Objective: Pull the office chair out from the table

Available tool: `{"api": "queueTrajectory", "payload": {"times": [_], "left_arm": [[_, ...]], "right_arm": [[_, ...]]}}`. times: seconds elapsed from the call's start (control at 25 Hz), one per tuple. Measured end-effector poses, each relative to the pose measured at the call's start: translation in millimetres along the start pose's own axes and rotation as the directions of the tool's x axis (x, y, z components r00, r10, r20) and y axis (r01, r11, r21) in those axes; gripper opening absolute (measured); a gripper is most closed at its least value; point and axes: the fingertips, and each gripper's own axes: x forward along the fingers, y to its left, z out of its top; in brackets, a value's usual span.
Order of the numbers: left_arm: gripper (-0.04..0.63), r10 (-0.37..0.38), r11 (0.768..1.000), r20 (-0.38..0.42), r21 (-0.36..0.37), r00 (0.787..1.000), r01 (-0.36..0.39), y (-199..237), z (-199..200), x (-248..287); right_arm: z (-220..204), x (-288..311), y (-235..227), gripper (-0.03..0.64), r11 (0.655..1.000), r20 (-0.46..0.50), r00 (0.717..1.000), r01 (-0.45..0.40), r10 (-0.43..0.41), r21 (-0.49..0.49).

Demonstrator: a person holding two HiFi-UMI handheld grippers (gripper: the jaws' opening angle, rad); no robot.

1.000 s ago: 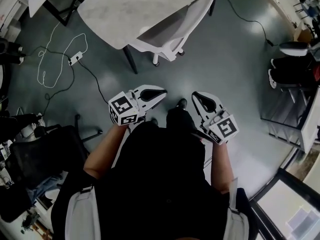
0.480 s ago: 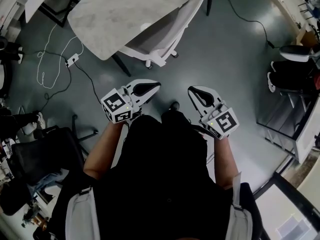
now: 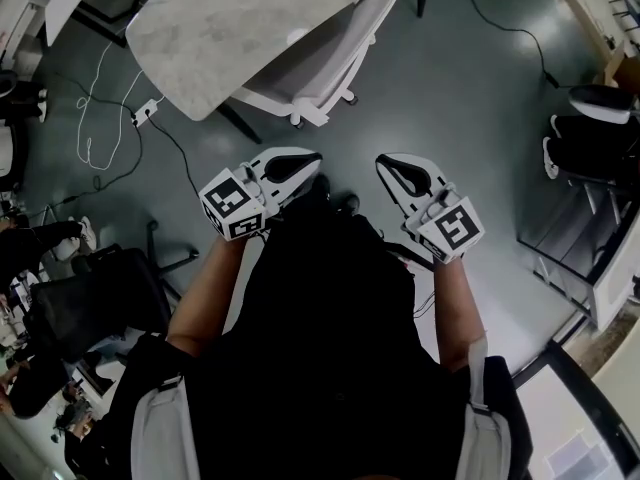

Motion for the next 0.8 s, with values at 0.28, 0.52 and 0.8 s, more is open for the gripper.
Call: {"api": "queueTrajectory", "payload": {"times": [0.28, 0.52, 0.8], "left_arm": [[0.012, 0.024, 1.000, 0.017, -0.001, 1.000, -0.024, 36.0, 10.9, 6.5], [0.012, 0.021, 1.000, 0.023, -0.010, 1.000, -0.021, 66.5, 29.2, 32.6], [0.012, 0.077, 0.996, 0.005, 0.041, 0.997, -0.077, 113.9, 48.8, 68.2]], "right_arm": [[3.7, 15.4, -30.3, 0.026, 1.000, 0.004, 1.000, 0.017, -0.017, 0.015], [13.7, 32.4, -66.9, 0.026, 1.000, -0.020, 1.000, 0.009, -0.009, 0.006], [26.1, 73.4, -120.7, 0.028, 0.992, -0.077, 0.994, -0.079, 0.072, -0.102]]}}
